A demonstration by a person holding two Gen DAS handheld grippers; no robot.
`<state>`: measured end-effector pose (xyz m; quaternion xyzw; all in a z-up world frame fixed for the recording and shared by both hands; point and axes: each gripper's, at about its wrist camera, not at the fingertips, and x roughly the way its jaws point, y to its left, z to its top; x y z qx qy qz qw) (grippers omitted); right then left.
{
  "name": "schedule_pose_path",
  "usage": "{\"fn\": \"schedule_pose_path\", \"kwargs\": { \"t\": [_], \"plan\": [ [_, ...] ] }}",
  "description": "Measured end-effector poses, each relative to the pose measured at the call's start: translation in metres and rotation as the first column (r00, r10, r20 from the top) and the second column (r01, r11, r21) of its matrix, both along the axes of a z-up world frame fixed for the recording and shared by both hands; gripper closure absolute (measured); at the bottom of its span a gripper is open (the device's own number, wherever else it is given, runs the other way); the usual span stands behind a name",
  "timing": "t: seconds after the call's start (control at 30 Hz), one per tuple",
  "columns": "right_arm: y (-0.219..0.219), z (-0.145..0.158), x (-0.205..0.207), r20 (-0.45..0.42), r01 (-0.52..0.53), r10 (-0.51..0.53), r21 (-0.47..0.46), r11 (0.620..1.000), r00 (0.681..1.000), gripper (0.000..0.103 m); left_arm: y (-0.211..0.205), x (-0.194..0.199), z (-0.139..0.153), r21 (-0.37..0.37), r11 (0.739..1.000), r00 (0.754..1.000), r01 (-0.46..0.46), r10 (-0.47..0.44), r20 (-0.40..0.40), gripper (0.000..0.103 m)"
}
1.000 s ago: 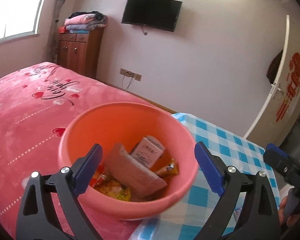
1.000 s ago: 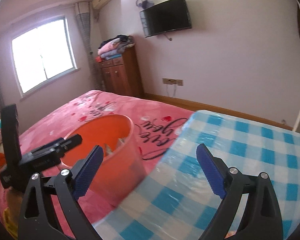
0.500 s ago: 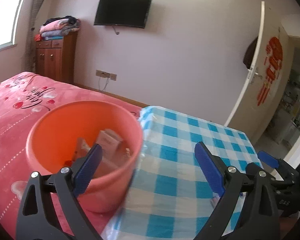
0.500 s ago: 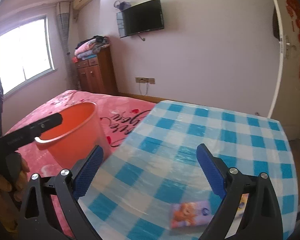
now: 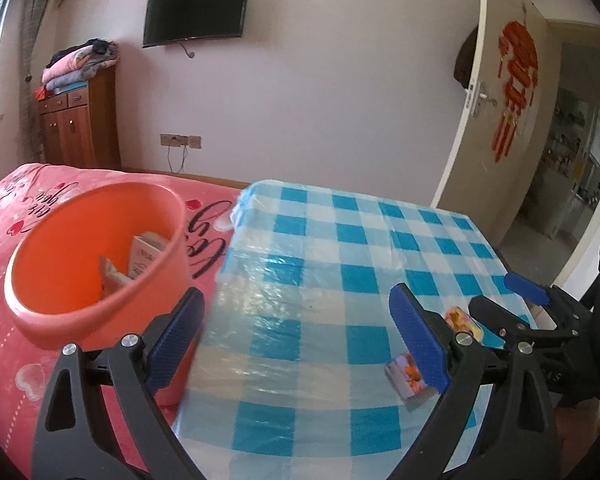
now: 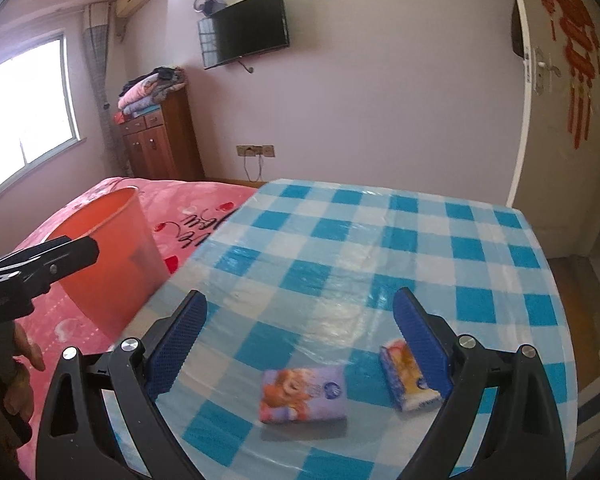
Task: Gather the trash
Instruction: 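Move both tools back to the two tissue packs on the table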
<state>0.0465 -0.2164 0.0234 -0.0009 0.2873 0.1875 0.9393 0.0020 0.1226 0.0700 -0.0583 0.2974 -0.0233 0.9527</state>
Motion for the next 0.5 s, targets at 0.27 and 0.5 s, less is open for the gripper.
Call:
{"fn": "schedule_pose_path", "kwargs": {
  "t": [0.27,0.5],
  "plan": [
    [-0.028,-0.018,0.003,-0.023,0.044,-0.044,-0.006,0.999,0.999,0.01,-0.033,0.006,-0.019,0.034,0.998,0.997,0.055,-0.054,-0.047,0.009],
    [-0.049,-0.028,0.003,-0.028,0.08,-0.08,-0.012,0.997,0.996,0.01,-0.056,0.011,-0.031,0.041,0.994,0.992,0.104,-0.101,-0.075,0.009]
  ]
}}
